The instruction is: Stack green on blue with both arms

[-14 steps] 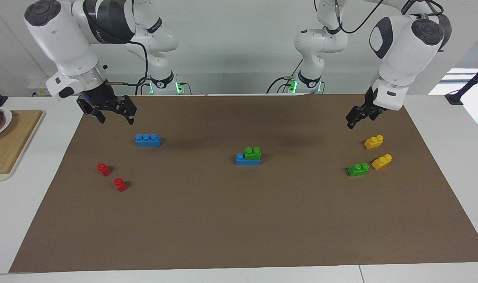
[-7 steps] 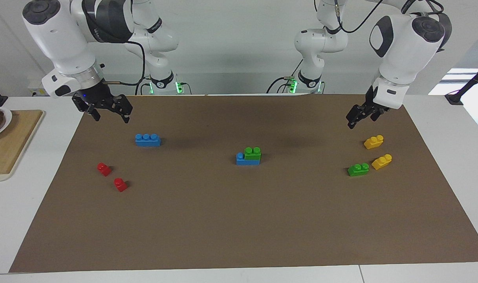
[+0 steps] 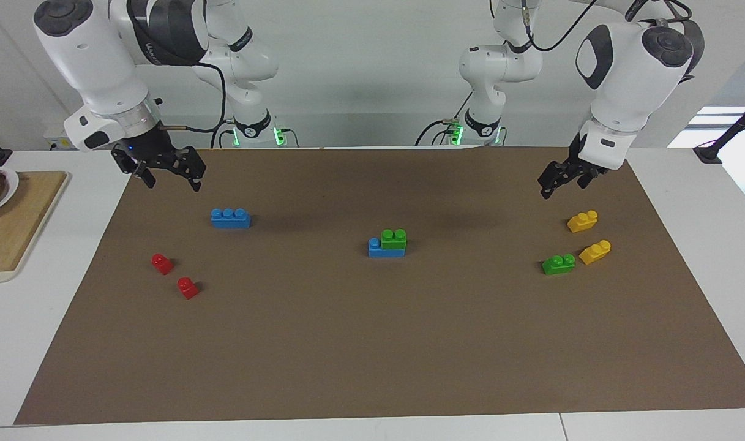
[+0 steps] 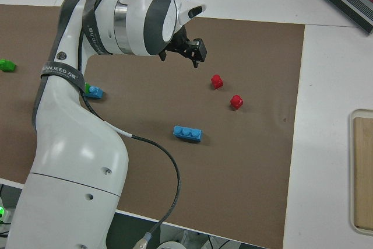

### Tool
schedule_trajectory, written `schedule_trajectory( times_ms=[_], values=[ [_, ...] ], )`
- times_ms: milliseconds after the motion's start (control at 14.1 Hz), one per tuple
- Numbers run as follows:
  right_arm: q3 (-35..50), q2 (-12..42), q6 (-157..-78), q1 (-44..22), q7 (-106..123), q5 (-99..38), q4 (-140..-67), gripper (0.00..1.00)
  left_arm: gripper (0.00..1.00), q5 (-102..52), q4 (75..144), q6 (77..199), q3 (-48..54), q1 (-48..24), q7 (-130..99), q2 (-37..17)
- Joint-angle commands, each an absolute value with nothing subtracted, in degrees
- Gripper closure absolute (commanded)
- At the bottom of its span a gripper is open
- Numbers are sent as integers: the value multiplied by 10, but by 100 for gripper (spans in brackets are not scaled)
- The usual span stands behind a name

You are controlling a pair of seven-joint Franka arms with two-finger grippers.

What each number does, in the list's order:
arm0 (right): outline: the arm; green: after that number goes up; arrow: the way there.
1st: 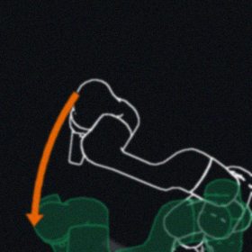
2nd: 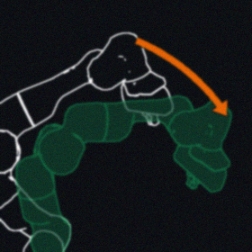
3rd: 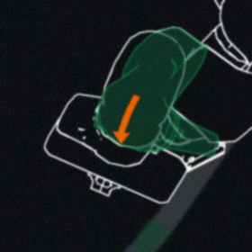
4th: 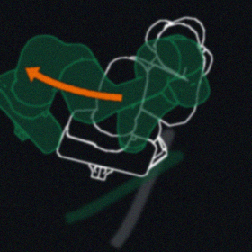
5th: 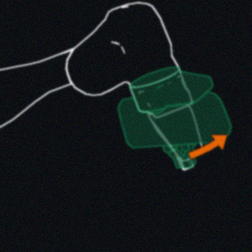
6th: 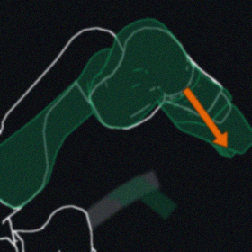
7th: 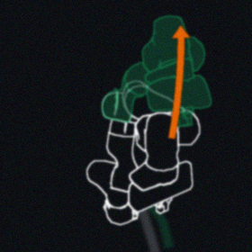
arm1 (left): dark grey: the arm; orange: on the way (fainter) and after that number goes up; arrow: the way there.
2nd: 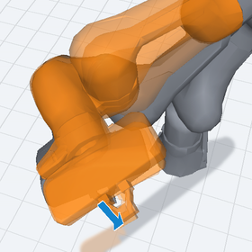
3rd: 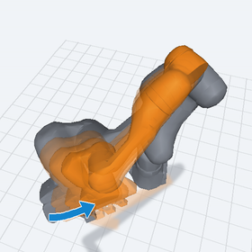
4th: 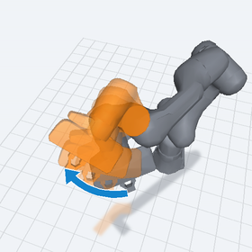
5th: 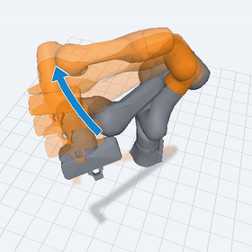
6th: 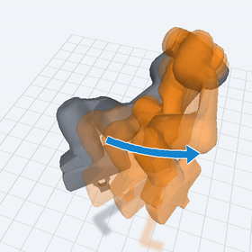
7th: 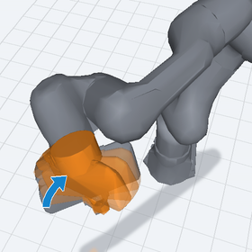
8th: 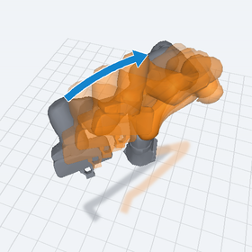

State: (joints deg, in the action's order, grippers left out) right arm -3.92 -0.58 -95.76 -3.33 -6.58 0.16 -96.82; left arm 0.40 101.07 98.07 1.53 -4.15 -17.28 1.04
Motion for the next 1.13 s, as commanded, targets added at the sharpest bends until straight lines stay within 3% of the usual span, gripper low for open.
schedule_trajectory(
  times_ms=[0, 566, 1061],
  values=[
    [-33, -11, -948, -25, -56, 14, -966, 0, 0, -1, 1005, 954, 14, -35, -159, 21],
    [-33, -11, -947, -23, -55, 13, -965, 0, 0, 0, 1000, 910, 11, -34, -156, 57],
    [-33, -11, -947, -23, -56, 13, -965, 0, 0, -19, 972, 904, 14, -9, -149, 28]
  ],
)
